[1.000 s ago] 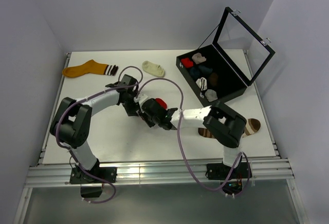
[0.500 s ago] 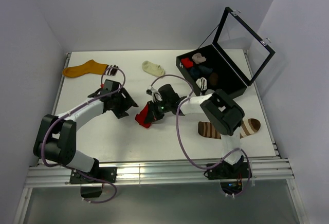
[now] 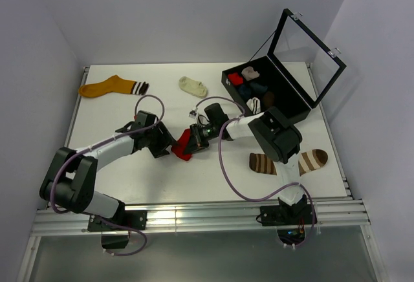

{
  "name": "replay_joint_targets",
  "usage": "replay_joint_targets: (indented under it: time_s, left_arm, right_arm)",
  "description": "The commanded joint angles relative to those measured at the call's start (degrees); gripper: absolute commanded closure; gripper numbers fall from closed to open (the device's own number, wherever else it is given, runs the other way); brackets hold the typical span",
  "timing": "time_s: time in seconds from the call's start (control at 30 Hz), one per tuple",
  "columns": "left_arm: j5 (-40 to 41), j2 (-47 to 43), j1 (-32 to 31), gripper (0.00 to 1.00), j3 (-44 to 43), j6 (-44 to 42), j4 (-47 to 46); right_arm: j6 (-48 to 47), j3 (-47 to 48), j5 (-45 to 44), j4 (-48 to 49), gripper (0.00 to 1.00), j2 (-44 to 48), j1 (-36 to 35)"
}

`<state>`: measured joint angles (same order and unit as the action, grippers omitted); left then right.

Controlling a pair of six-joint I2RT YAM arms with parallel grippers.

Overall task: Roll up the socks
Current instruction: Roll the sock at the center of the board.

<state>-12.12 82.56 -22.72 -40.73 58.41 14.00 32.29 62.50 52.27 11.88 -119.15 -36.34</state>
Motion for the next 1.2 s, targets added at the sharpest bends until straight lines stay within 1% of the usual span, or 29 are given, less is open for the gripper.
replay_joint_targets:
  time_s: [0.0,0.13,0.17,0.27,0.37,0.4,0.47,0.5,0.57,0.6,0.67,0.7,0.73,0.8,0.83,0.87,0.93,1.17]
  left_arm:
    - [-0.36,2.07,-0.48,0.4,-0.4,1.0,-2.49]
    - [0.43,4.79,-0.83,0.48,-1.28,0.13,-1.09]
    - [0.6,5.41,-0.83,0.52,-1.54,-0.23,-0.73]
    - [0.96,7.34,-0.83,0.57,-2.25,-0.58,0.15]
    - [1.48,8.66,-0.92,0.6,-2.86,-0.93,0.94]
    - [2.01,8.84,-0.92,0.6,-3.73,-1.19,1.99]
    - [2.89,9.54,-0.92,0.62,-4.53,-2.07,3.39]
    - [3.07,10.07,-1.01,0.62,-5.4,-2.42,3.84]
    - [3.33,10.6,-1.01,0.63,-6.2,-3.21,4.54]
    - [3.42,11.3,-1.01,0.62,-7.07,-3.48,5.15]
    - [3.33,12.09,-1.01,0.63,-8.22,-4.53,6.04]
    - [3.24,13.05,-1.01,0.64,-9.53,-4.88,6.65]
    - [3.24,13.5,-1.01,0.64,-10.06,-5.41,7.35]
    - [3.24,14.55,-1.1,0.65,-11.55,-6.11,8.06]
    - [3.16,14.9,-1.1,0.65,-12.17,-6.47,9.11]
    - [3.24,15.43,-1.1,0.65,-12.79,-7.17,9.72]
    - [3.07,16.48,-1.1,0.65,-14.46,-7.78,10.78]
    - [2.63,17.81,-1.45,0.65,-16.4,-8.4,11.93]
  right_arm:
    - [-0.74,0.87,-2.52,-4.41,1.0,-2.4,-0.05]
    - [-1.7,1.22,-3.49,-5.46,1.0,-2.05,0.04]
    - [-1.97,1.31,-3.93,-6.16,1.0,-1.61,-0.05]
    - [-3.29,1.31,-5.51,-6.7,0.98,-0.12,-0.05]
    - [-5.22,1.31,-7.18,-8.53,0.87,1.63,-0.22]
    - [-6.7,1.22,-8.92,-8.97,0.75,2.34,-0.49]
    - [-8.55,1.05,-11.56,-10.72,0.66,4.96,-1.19]
    - [-10.13,0.52,-15.32,-10.91,0.6,6.2,-2.06]
    - [-11.46,-1.4,-19.2,-10.39,0.56,10.4,-3.12]
    - [-13.03,-1.94,-24.97,-10.47,0.54,11.82,-4.43]
    - [-15.14,-3.52,-32.19,-10.82,0.52,15.94,-6.1]
    - [-17.77,-3.96,-35.89,-10.91,0.51,17.19,-7.16]
    - [-19.01,-4.23,-42.88,-11.09,0.51,18.16,-9.69]
    - [-22.78,-4.75,-49.43,-11.09,0.49,20.36,-12.6]
    - [-23.93,-4.84,-55.37,-10.83,0.48,20.8,-14.1]
    - [-25.51,-4.76,-57.44,-10.48,0.48,21.33,-16.81]
    - [-26.93,-4.23,-61.3,-10.56,0.47,20.63,-19.63]
    - [-31.23,0.33,-67.46,-10.82,0.46,15.36,-24.48]
